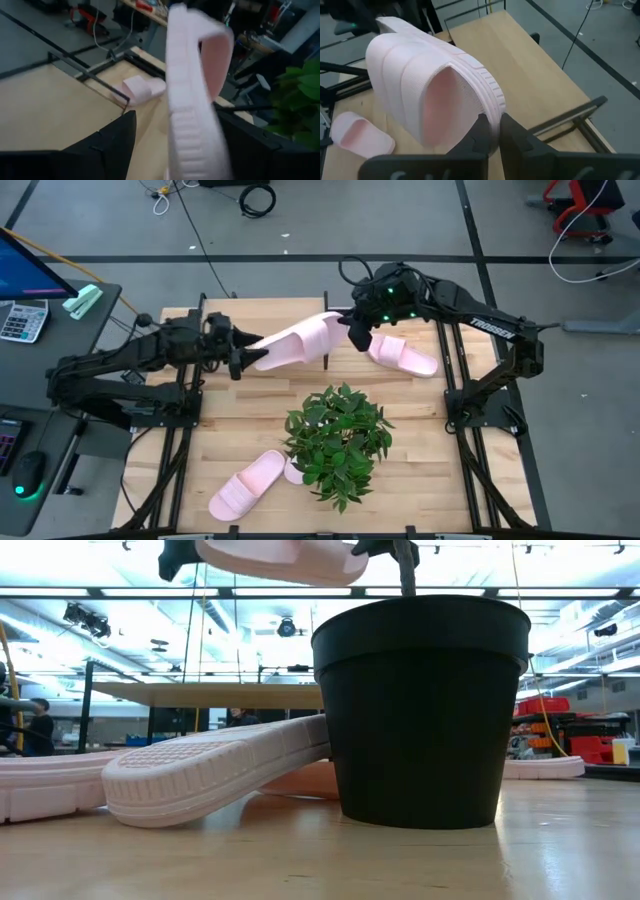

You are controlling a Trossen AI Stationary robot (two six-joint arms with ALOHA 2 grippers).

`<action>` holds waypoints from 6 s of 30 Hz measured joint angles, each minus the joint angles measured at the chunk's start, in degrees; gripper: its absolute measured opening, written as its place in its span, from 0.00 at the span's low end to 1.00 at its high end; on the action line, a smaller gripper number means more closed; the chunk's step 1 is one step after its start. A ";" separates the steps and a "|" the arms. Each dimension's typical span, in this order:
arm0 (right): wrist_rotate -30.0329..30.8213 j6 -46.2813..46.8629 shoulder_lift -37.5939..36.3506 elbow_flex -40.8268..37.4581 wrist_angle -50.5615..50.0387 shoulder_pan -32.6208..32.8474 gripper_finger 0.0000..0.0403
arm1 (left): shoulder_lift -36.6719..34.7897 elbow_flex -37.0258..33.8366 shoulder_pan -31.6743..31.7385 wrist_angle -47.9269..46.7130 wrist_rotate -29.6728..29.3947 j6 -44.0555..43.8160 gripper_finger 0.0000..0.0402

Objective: Pick and place slides into the shelf
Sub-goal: Put the pink slide on the shelf

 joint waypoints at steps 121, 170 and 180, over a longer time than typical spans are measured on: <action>11.15 -13.21 -17.11 0.00 -20.37 4.35 0.54 | 41.95 -0.04 -1.37 29.21 -50.64 -74.31 0.18; 11.18 -6.85 -15.87 0.00 -20.38 4.40 0.52 | 42.08 -0.04 0.92 36.29 -46.87 -65.79 0.18; 11.19 -6.85 -15.87 0.00 -20.49 4.40 0.52 | 47.19 2.21 -1.39 36.43 -47.74 -70.72 0.18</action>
